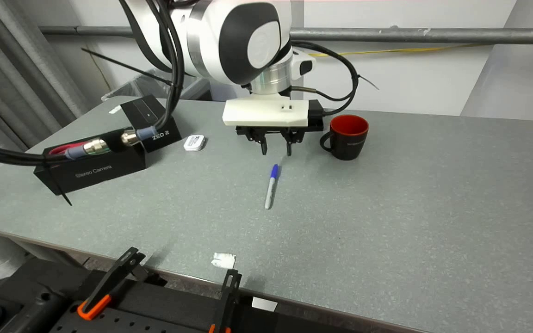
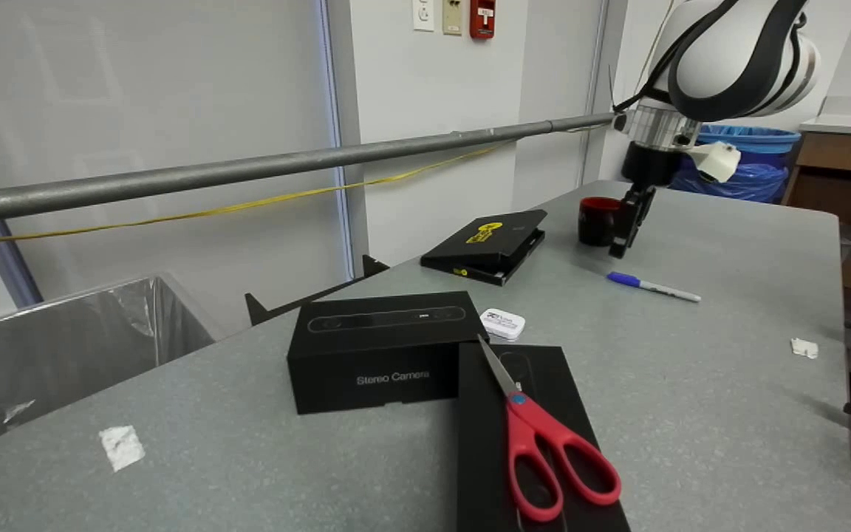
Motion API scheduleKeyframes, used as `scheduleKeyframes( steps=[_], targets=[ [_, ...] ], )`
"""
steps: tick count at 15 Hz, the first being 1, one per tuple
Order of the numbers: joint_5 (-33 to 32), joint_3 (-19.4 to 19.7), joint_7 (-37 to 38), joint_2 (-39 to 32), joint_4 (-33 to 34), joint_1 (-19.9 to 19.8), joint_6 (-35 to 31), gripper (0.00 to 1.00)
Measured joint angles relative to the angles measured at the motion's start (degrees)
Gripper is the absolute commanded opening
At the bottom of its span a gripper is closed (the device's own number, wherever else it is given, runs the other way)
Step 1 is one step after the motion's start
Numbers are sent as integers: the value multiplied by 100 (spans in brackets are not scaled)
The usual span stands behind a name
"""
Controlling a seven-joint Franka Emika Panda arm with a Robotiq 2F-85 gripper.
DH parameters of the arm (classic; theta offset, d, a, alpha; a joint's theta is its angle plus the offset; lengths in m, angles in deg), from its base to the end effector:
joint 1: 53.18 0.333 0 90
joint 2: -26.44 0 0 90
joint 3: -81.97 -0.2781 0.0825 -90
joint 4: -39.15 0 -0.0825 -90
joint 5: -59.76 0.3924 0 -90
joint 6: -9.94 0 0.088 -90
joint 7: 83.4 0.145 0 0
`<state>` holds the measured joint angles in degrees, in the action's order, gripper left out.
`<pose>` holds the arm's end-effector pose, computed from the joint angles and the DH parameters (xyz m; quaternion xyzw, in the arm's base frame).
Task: Remove the marker from the mug cup and place it on the table
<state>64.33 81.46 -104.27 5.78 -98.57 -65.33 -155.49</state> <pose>0.4906 -0.1046 0.0965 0.9971 0.0421 0.0628 0.0038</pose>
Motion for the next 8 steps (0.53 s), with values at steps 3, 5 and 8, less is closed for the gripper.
scheduleKeyframes(
  steps=[3,5,8],
  targets=[
    [-109,8,64,0,1,9,-25,100],
    [-153,17,110,0,3,26,-36,100],
    [-189,51,234,0,10,73,-41,100]
  ],
)
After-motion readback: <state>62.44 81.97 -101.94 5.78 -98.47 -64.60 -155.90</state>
